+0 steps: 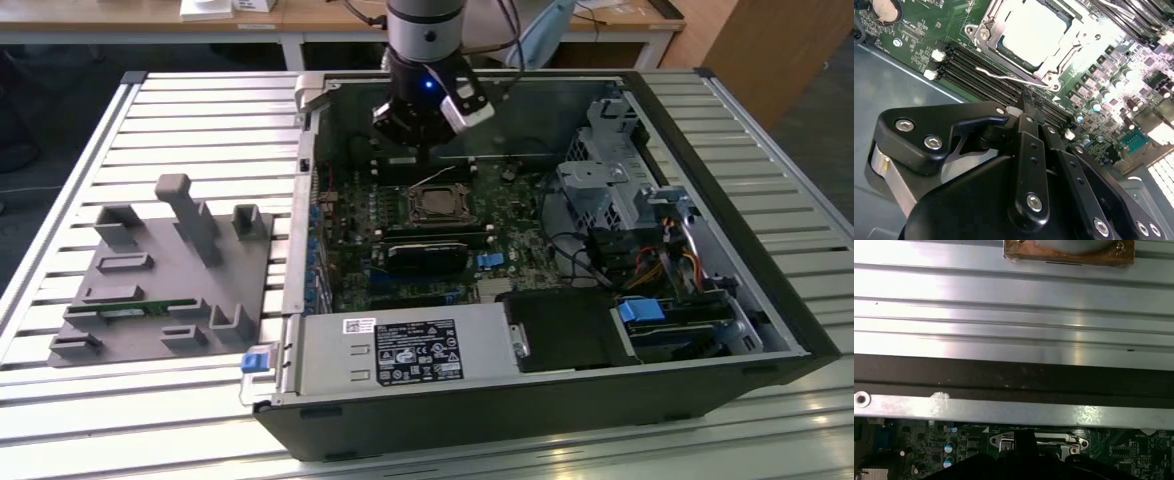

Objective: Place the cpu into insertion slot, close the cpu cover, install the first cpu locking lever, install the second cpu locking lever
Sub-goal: 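Install the first cpu locking lever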

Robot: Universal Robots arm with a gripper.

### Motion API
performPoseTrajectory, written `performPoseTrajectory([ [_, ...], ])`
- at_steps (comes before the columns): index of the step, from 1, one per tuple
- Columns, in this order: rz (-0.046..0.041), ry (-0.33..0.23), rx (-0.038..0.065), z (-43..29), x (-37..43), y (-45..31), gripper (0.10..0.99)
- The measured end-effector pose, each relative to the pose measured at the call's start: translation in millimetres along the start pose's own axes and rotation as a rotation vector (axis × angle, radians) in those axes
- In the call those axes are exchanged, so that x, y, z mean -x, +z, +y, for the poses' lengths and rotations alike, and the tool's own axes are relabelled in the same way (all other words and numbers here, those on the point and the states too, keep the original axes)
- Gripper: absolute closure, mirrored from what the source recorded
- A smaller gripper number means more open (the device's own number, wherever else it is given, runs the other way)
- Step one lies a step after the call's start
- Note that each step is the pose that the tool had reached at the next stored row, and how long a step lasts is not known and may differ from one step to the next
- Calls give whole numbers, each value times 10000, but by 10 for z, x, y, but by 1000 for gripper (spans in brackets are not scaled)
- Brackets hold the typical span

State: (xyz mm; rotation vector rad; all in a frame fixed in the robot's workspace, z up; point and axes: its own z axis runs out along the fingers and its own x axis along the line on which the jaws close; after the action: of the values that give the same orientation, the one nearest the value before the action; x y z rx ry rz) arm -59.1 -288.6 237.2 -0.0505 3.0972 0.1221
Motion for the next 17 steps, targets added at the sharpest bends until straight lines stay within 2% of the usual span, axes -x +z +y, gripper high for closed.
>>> performPoseTrajectory([
  [17,-2,52,-3,-11,123,138,980],
])
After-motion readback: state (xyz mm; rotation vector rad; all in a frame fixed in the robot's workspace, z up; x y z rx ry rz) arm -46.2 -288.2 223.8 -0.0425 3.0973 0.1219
